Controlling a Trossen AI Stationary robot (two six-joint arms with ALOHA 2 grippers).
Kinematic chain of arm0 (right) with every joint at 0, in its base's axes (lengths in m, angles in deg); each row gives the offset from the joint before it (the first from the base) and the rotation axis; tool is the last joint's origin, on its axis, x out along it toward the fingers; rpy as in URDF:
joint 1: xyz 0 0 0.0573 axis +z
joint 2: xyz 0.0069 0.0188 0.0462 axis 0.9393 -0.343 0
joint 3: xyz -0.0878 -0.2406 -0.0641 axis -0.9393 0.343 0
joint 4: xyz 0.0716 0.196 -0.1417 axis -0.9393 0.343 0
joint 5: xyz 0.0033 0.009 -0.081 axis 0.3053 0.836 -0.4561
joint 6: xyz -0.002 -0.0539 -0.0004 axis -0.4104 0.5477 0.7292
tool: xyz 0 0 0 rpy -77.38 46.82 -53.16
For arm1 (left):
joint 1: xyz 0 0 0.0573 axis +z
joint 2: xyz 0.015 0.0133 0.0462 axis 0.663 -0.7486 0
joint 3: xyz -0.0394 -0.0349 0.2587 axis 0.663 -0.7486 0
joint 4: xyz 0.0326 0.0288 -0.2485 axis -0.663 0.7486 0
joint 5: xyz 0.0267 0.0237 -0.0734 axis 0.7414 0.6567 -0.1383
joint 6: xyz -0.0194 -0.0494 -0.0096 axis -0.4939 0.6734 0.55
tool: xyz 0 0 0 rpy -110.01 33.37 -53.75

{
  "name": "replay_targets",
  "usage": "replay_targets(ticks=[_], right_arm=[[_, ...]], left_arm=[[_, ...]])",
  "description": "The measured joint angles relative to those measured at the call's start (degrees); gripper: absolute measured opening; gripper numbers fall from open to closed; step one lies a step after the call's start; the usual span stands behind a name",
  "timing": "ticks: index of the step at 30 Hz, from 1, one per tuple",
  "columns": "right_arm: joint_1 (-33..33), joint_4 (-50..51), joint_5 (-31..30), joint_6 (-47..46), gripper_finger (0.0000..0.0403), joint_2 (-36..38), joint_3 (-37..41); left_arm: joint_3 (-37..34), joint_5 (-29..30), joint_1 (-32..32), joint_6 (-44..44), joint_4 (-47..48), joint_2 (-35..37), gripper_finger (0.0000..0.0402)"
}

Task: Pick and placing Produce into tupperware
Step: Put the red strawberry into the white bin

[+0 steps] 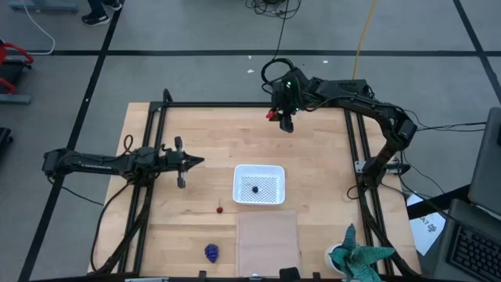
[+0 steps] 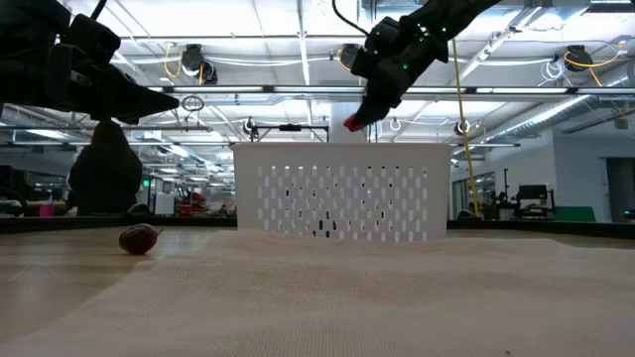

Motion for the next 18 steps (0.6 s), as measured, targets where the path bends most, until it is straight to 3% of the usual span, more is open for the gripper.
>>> replay_targets(ticks=[18], right_arm=[[10.01, 2.42, 0.67, -11.49, 0.0130, 5.27, 0.02]], left_arm=[[0.00, 0.02, 0.00, -0.02, 0.08, -0.01, 0.0003]])
